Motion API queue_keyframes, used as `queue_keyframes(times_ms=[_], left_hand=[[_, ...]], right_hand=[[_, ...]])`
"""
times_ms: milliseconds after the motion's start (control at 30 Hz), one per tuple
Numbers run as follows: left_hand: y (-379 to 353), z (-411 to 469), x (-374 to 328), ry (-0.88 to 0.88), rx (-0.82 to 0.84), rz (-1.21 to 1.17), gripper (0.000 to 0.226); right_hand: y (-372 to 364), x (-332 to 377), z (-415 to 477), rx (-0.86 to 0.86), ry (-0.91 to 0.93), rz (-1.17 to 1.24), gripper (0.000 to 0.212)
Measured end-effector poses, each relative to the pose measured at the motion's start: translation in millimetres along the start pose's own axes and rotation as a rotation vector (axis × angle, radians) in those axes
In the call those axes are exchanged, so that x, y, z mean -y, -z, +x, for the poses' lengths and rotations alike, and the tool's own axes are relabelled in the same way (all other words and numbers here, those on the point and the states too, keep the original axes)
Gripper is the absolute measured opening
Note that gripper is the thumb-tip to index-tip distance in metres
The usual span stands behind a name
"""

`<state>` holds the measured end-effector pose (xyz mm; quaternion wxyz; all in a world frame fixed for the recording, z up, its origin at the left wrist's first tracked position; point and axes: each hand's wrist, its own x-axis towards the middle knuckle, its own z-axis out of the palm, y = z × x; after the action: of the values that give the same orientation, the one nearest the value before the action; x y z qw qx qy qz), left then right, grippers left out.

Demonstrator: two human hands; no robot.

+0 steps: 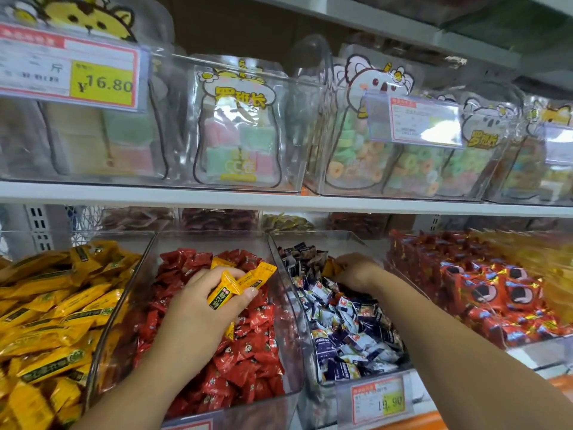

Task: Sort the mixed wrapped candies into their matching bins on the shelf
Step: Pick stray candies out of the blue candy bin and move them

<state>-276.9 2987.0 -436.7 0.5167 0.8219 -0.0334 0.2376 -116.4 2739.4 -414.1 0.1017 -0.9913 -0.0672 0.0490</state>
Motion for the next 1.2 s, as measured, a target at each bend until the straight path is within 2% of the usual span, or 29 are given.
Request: queue_keyframes(times_ms=[100, 267, 333, 400, 533, 700, 833, 867, 933, 1000, 1100, 1200], left_hand=[[0, 1, -1, -0.004, 0.001, -0.001, 0.007], [1, 0, 1, -0.009, -0.018, 0.009, 0.006], [2, 0, 2, -0.017, -0.030, 0.021, 0.008], [6, -1, 2, -0.041, -0.024, 0.043, 0.011], [25, -2, -3, -0.137, 0.051, 0.178, 0.015], [74, 1, -12, -0.243, 0.021, 0.422, 0.028], [129, -3, -6, -0.112, -0.052, 0.671, 0.026], [144, -4, -1, -0.059, -0.068, 0.730, 0.028], [173, -6, 14, 0.042, -0.111, 0.794, 0.032], [198, -7, 29, 0.103, -0.158, 0.795, 0.035], [224, -4, 49, 0.171, -0.211, 0.819, 0.043], [236, 5, 69, 0.188, -0.223, 0.778, 0.049]], right_hand=[[3, -2, -9, -0.018, 0.018, 0.042, 0.008], [8, -5, -32, -0.190, 0.081, 0.579, 0.021], [15, -3, -45, -0.226, 0.131, 0.692, 0.026], [23, 1, -58, -0.186, 0.147, 0.749, 0.027], [34, 10, -82, -0.112, 0.151, 0.772, 0.029], [45, 56, -108, -0.044, 0.302, 0.857, 0.021], [39, 127, -118, 0.036, 0.349, 0.840, 0.003], [34, 147, -118, 0.050, 0.381, 0.839, 0.010], [23, 187, -118, 0.068, 0.467, 0.844, 0.009], [12, 227, -118, 0.072, 0.509, 0.856, 0.007], [-7, 286, -104, 0.091, 0.590, 0.882, 0.017], [-29, 328, -76, -0.031, 0.652, 0.722, 0.023]])
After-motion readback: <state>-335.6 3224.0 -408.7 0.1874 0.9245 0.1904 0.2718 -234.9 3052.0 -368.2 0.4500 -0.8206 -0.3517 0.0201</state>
